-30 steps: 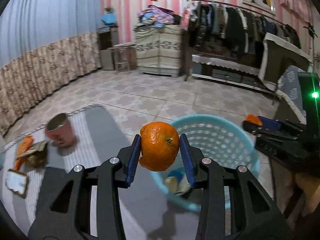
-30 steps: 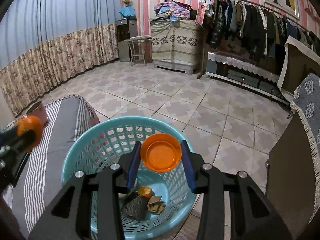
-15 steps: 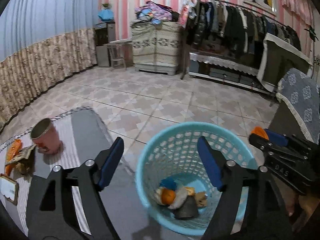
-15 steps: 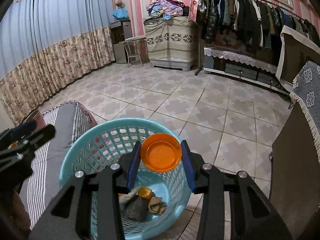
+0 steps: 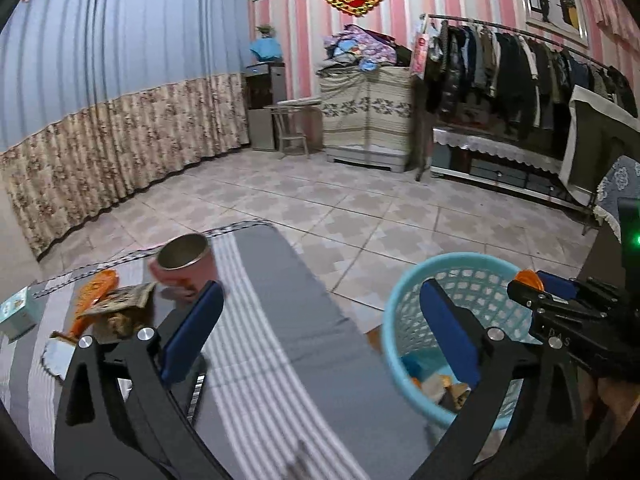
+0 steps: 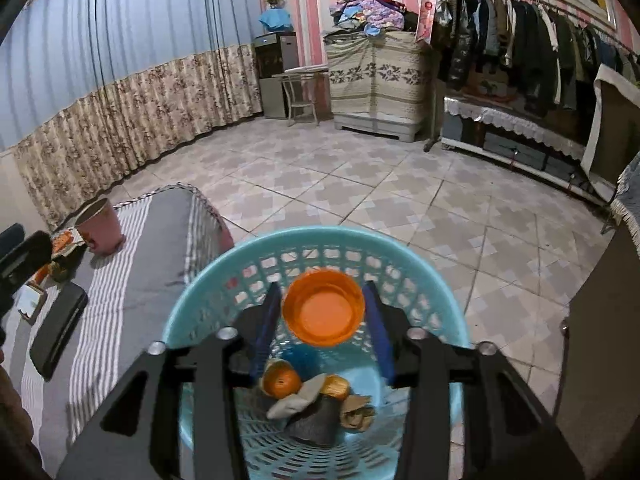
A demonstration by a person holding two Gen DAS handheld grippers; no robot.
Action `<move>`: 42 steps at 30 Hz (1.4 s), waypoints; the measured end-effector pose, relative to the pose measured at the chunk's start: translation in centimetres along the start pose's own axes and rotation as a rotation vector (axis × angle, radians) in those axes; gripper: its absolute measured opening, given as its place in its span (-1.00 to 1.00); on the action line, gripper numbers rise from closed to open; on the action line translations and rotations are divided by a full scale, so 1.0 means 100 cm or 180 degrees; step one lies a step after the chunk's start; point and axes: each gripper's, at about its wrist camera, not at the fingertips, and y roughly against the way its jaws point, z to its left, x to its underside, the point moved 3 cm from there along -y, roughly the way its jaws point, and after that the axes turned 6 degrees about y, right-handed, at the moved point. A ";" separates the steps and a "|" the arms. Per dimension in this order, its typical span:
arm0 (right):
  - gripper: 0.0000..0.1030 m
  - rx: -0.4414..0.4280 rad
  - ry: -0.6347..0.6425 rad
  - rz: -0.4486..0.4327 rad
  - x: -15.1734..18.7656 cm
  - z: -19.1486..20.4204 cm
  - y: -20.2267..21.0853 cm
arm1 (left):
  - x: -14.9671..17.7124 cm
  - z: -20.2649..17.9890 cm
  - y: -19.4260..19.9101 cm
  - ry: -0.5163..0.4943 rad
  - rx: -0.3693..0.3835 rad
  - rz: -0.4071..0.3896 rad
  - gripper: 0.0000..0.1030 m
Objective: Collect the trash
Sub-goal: 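Carry the mandarin and cap over the blue basket and open both tools, then grasp the flat brown paper packet with the right tool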
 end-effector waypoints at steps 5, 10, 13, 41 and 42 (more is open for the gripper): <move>0.57 0.0055 0.0010 -0.0042 0.001 0.005 0.002 | 0.000 0.031 0.010 0.0119 -0.0099 -0.0023 0.89; 0.70 0.0135 0.0009 -0.0139 -0.001 0.008 0.007 | 0.003 0.061 0.020 0.0252 -0.0209 -0.0038 0.89; 0.73 0.0140 0.0009 -0.0224 -0.003 0.016 0.013 | 0.006 0.078 0.026 0.0288 -0.0300 -0.0050 0.89; 0.81 0.0125 0.0633 -0.0224 0.019 0.141 0.031 | 0.025 0.313 0.102 0.0787 -0.1034 -0.0201 0.89; 0.82 0.0111 0.0663 -0.0221 0.019 0.148 0.031 | 0.025 0.323 0.103 0.0800 -0.1086 -0.0217 0.89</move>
